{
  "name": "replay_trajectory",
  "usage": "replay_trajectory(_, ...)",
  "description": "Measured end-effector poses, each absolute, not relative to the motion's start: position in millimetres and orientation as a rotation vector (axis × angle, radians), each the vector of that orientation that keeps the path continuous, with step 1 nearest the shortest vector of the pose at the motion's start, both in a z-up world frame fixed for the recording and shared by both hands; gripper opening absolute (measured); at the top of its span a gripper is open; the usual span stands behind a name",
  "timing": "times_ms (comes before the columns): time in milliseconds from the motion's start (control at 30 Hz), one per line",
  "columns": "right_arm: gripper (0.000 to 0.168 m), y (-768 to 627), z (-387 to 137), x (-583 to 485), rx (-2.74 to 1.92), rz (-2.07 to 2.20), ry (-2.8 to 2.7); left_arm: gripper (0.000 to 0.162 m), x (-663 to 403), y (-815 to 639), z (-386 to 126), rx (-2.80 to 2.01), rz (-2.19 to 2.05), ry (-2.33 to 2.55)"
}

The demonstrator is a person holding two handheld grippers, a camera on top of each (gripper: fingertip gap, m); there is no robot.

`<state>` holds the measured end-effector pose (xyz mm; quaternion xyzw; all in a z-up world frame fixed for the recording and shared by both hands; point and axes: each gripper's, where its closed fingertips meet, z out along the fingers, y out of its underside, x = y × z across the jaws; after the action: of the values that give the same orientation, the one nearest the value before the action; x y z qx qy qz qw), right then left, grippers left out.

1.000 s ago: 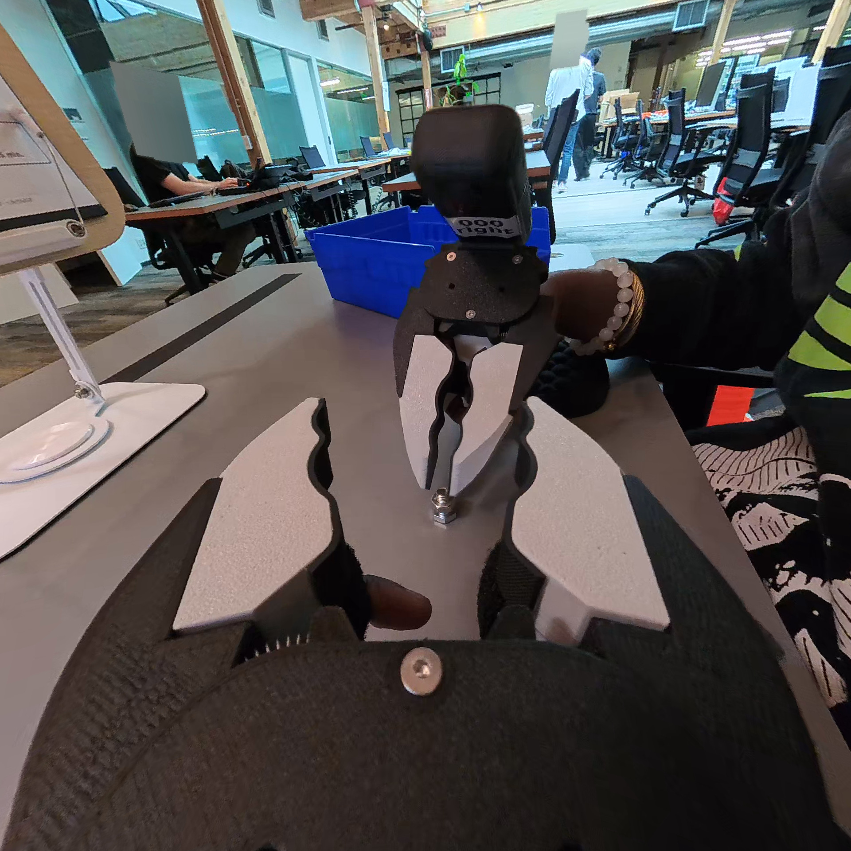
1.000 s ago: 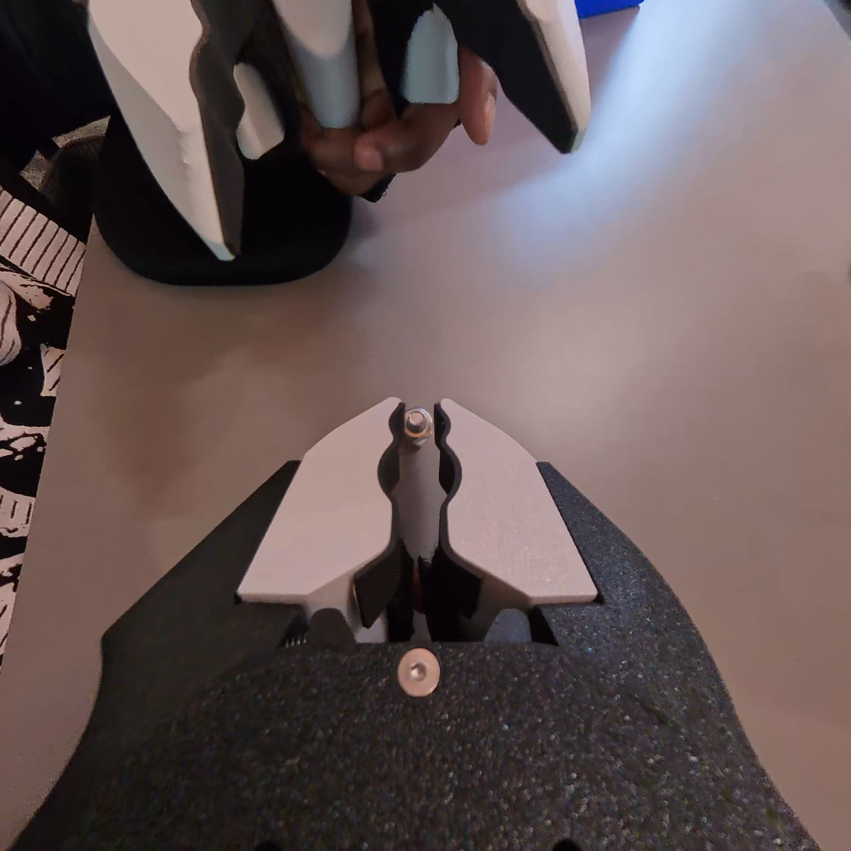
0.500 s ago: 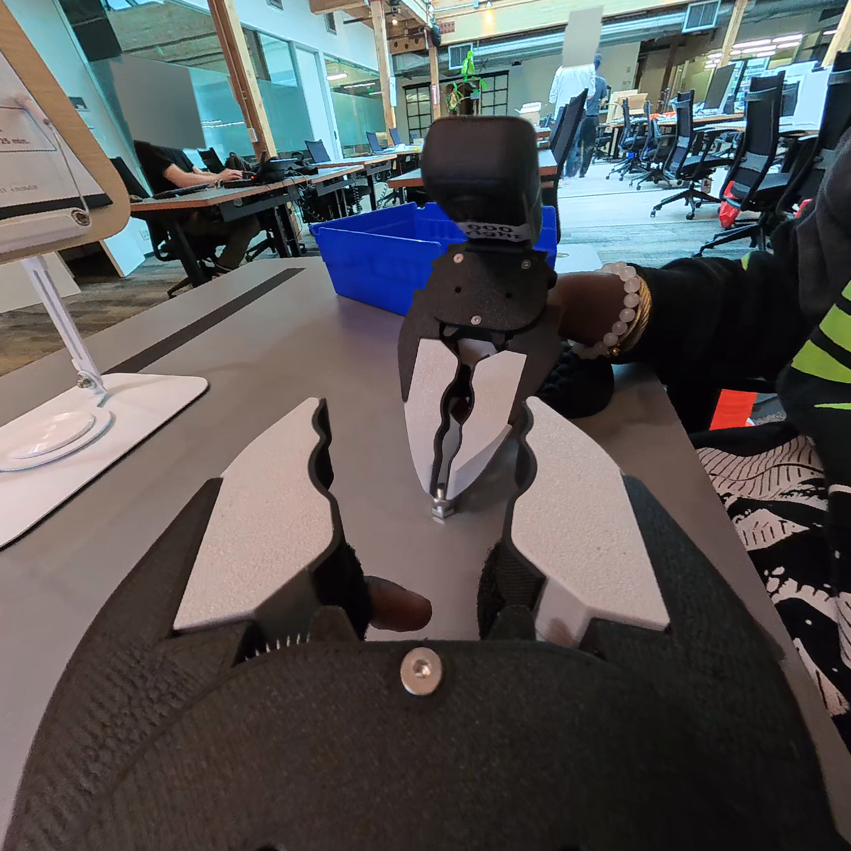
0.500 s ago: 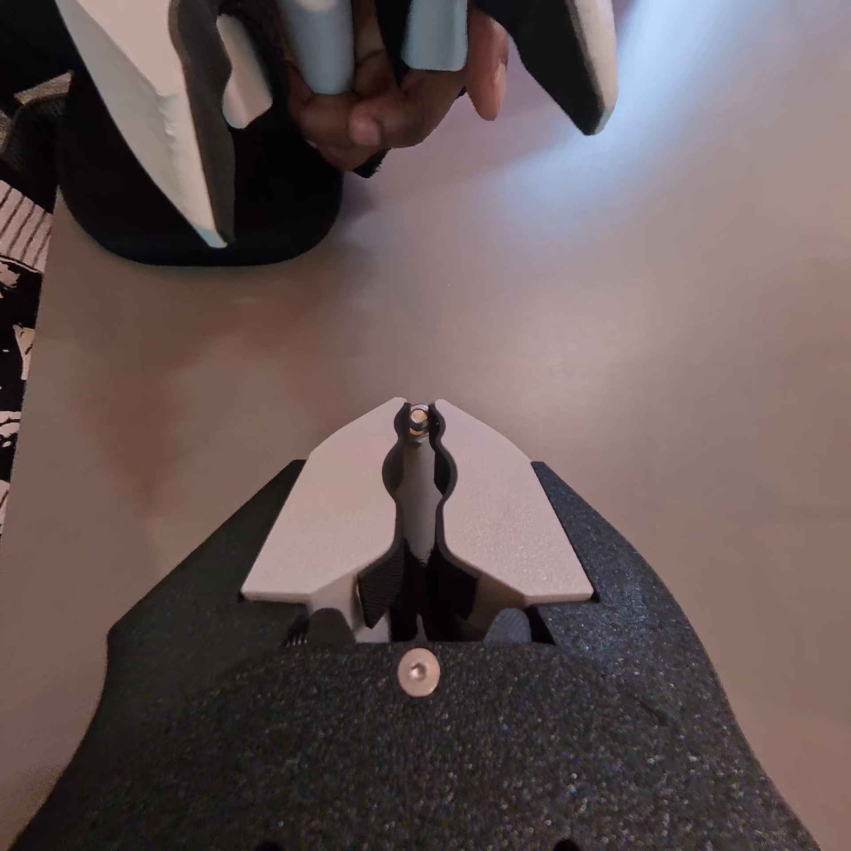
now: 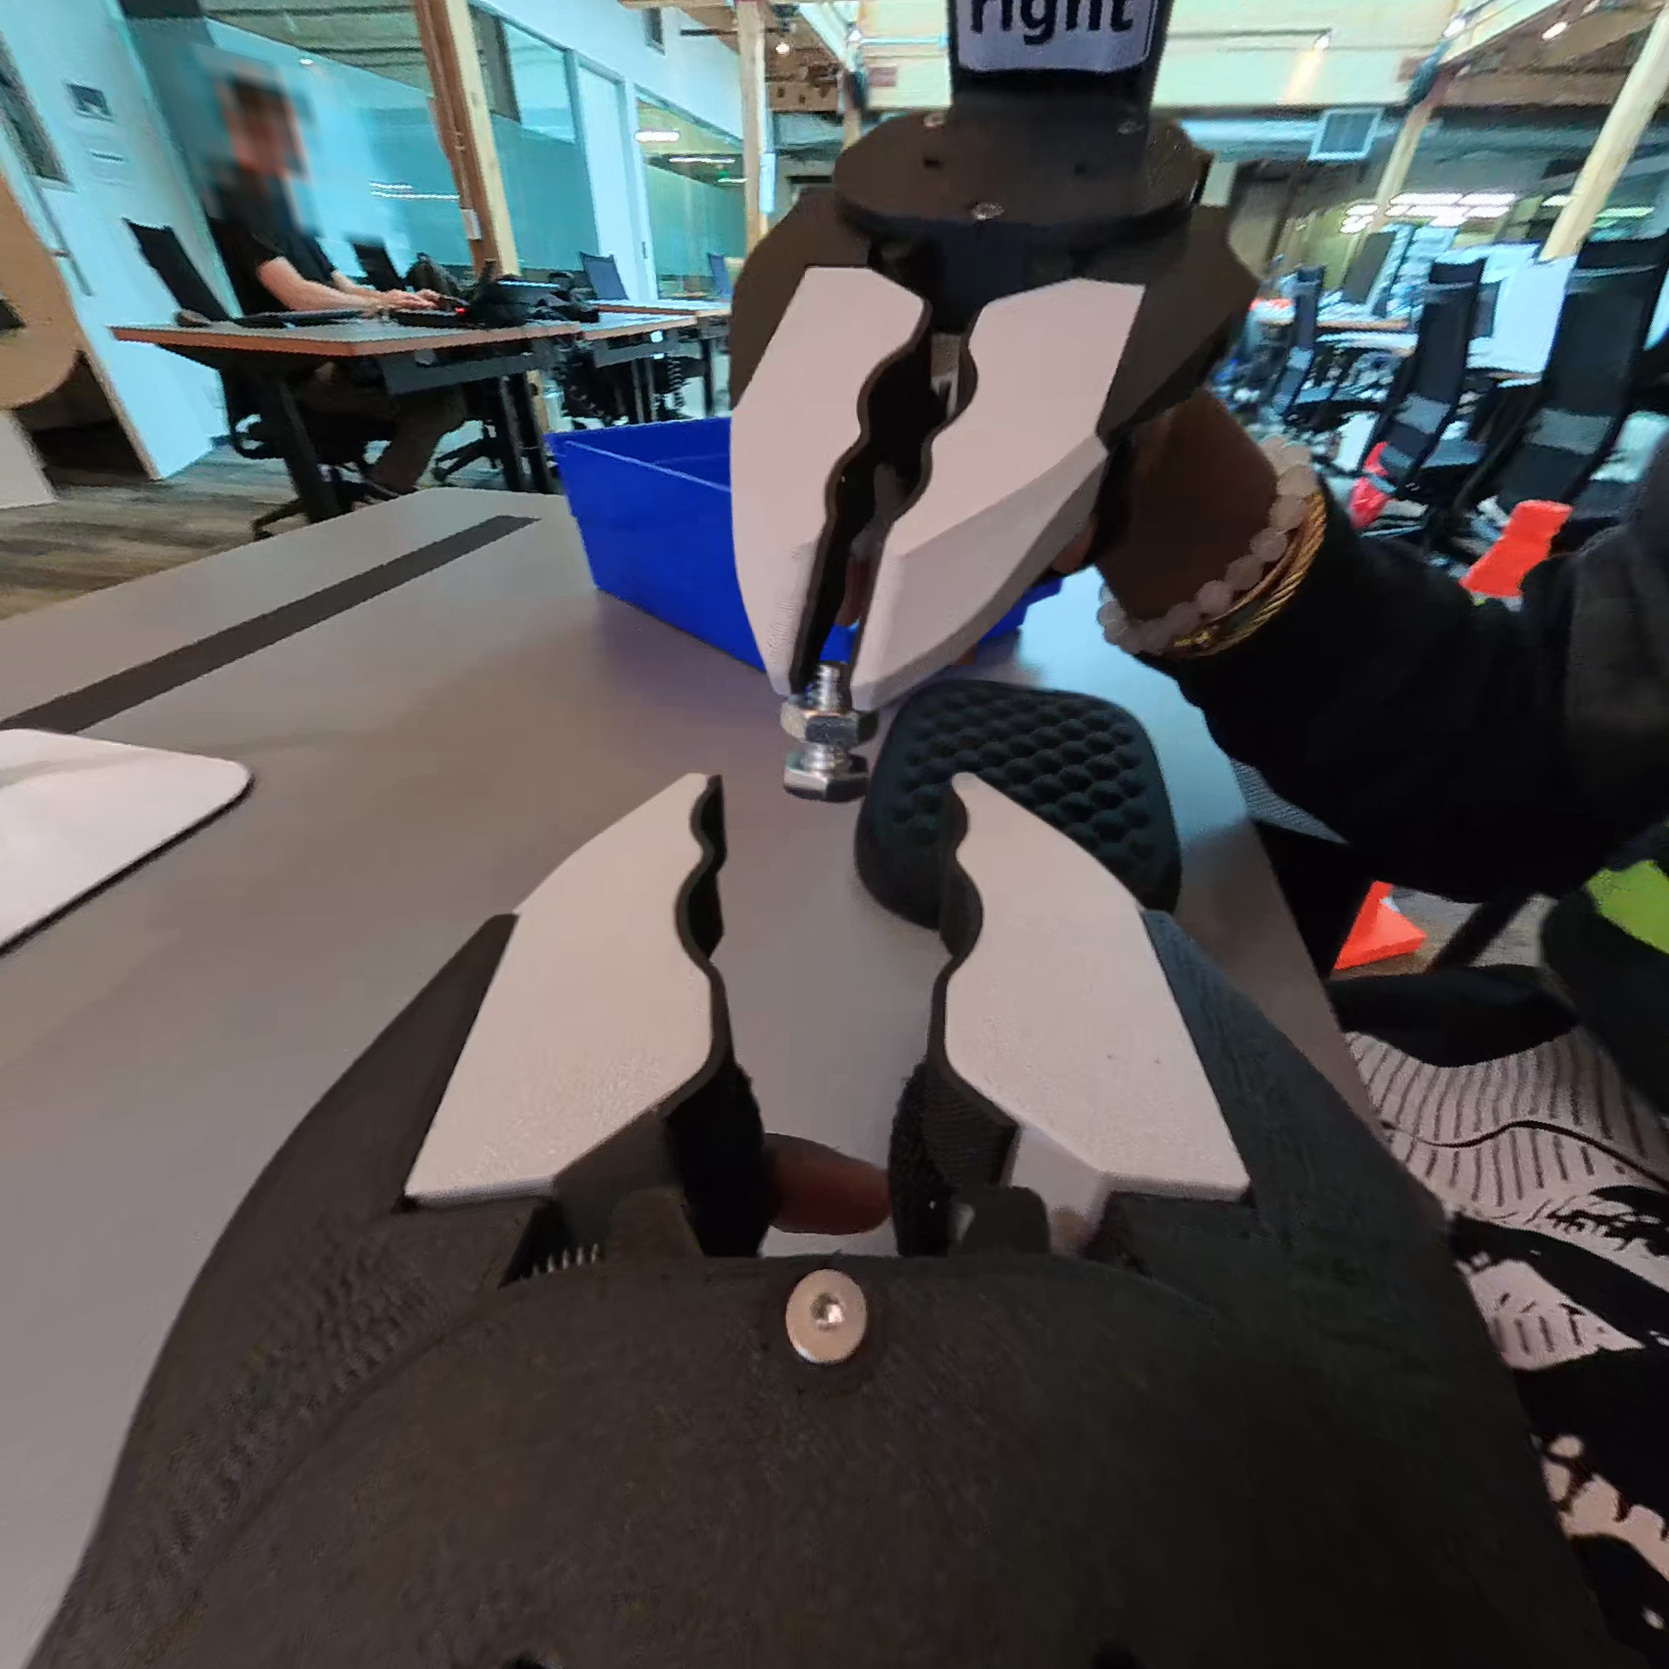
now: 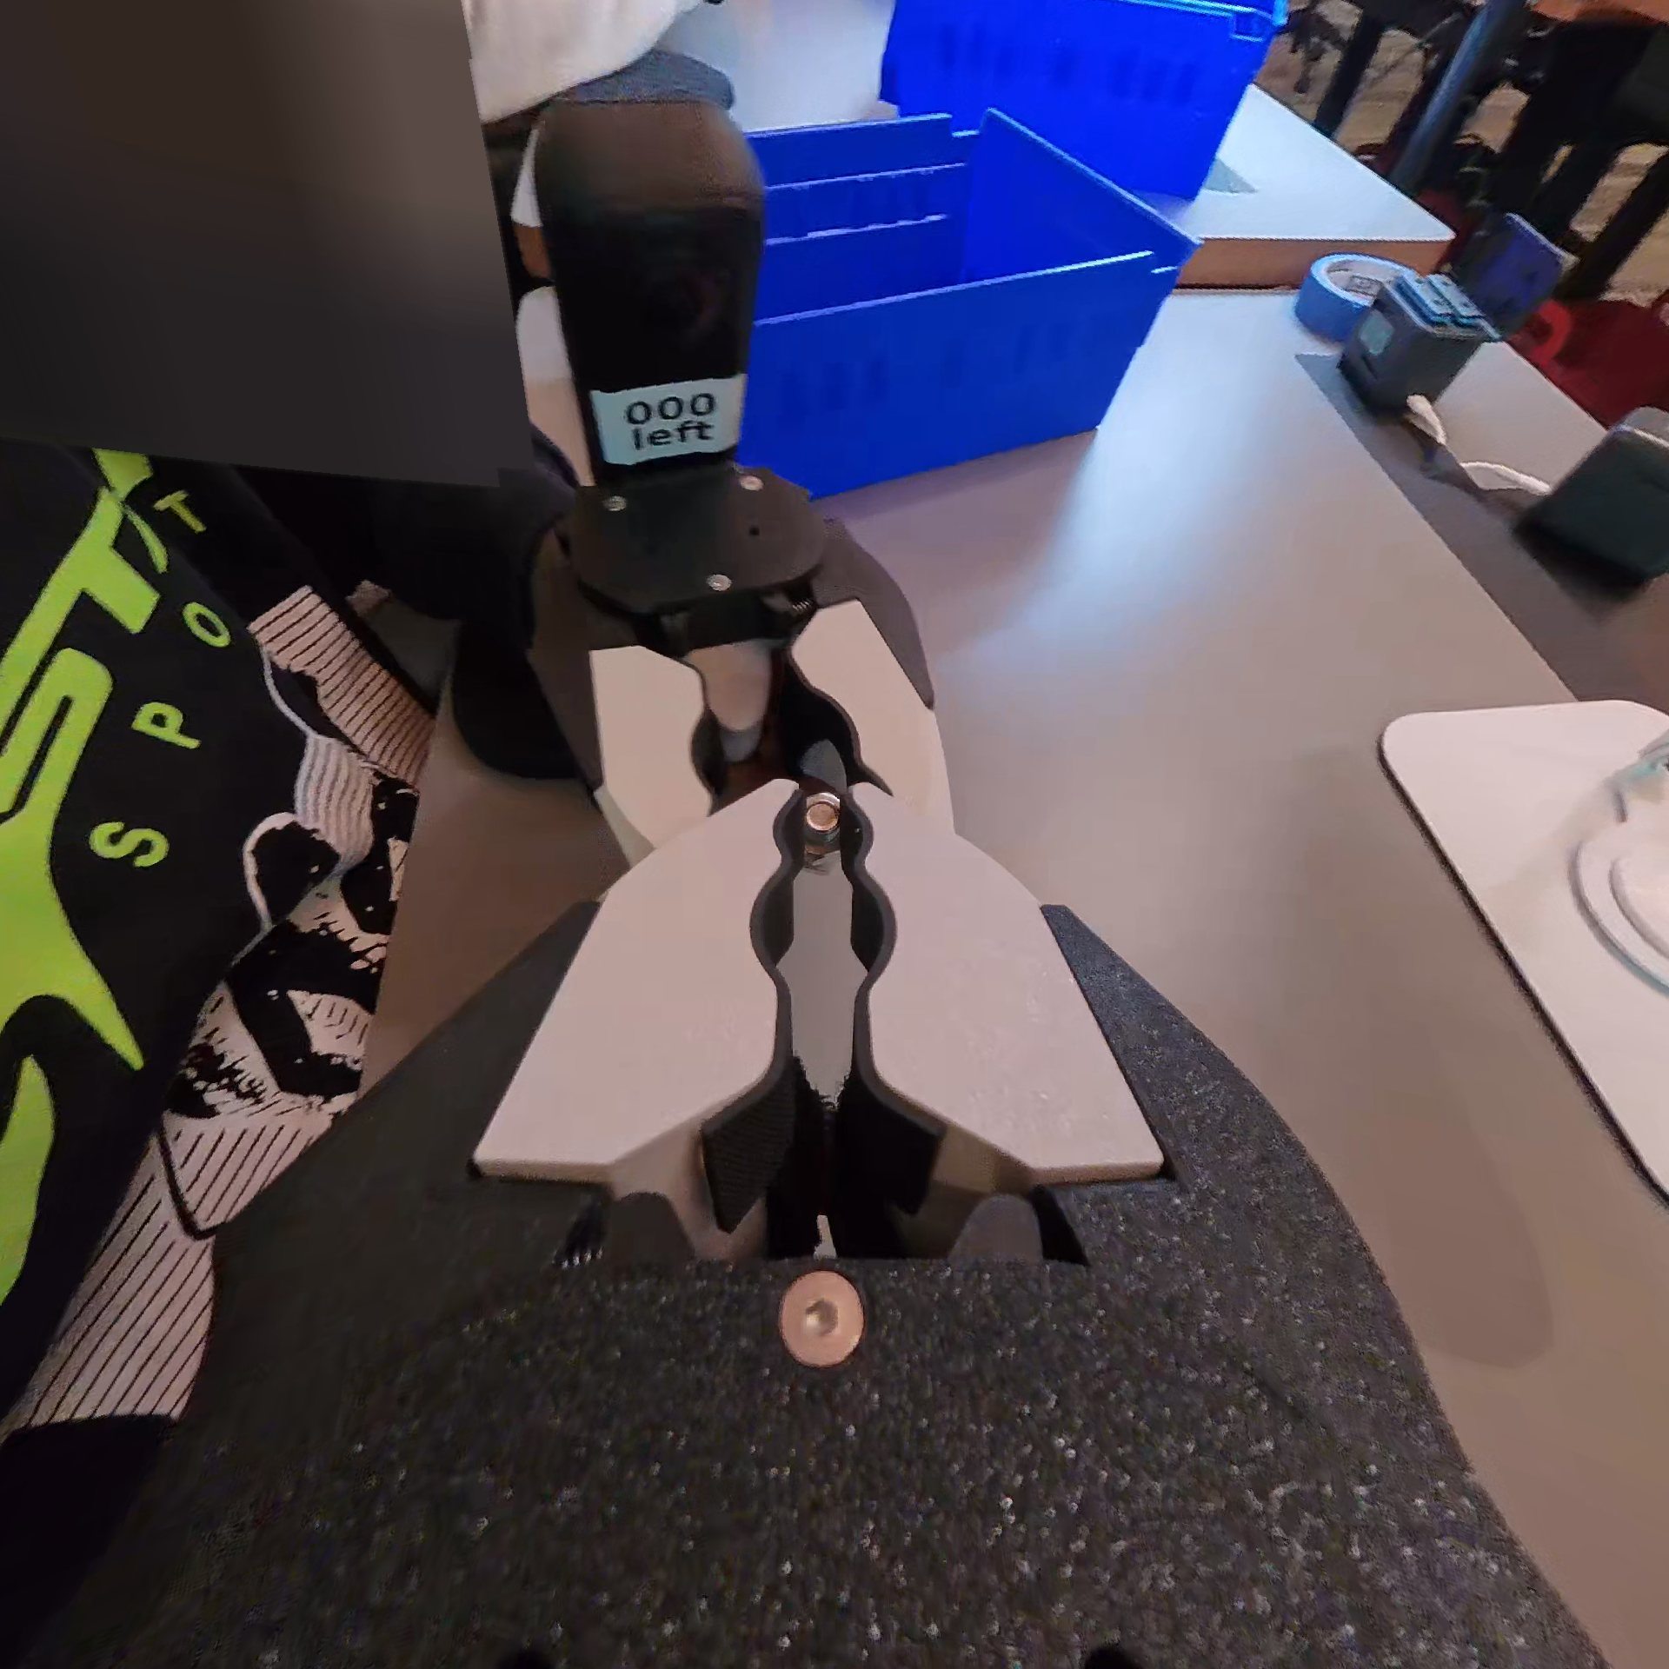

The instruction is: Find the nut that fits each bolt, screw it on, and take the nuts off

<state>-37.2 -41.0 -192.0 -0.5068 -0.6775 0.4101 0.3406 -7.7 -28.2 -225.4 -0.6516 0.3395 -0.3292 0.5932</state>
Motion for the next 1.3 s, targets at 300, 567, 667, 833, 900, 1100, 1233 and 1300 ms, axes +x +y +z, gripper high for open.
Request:
replay_trajectory(300, 0.007, -25.1, -203.0, -50.2, -1.539, 0.982, -1.591, 0.032, -24.4, -10.3, -230.0, -1.568, -0.533, 0.693)
replay_trajectory(567, 0.007, -20.2, -201.4, -60.6, -1.612, 0.948, -1.476, 0.025, -40.2, 1.3, -237.3, -1.625, -0.316, 0.664)
replay_trajectory(667, 0.007, -15.7, -202.2, -63.9, -1.642, 0.91, -1.398, 0.025, -48.6, 5.8, -238.9, -1.648, -0.243, 0.637)
replay_trajectory(833, 0.007, -12.1, -204.9, -70.1, -1.668, 0.868, -1.295, 0.023, -53.8, 7.6, -238.9, -1.65, -0.178, 0.629)
replay_trajectory(900, 0.007, -13.2, -207.8, -71.6, -1.674, 0.866, -1.293, 0.021, -53.2, 7.0, -237.1, -1.639, -0.189, 0.626)
replay_trajectory(1100, 0.007, -15.5, -207.0, -72.7, -1.672, 0.871, -1.295, 0.014, -54.9, 7.3, -238.5, -1.655, -0.211, 0.616)
replay_trajectory(1233, 0.007, -15.7, -207.6, -74.0, -1.678, 0.875, -1.287, 0.011, -55.6, 7.5, -239.2, -1.653, -0.19, 0.626)
replay_trajectory(1300, 0.007, -15.6, -208.5, -74.2, -1.682, 0.875, -1.282, 0.011, -55.9, 7.5, -240.5, -1.659, -0.187, 0.631)
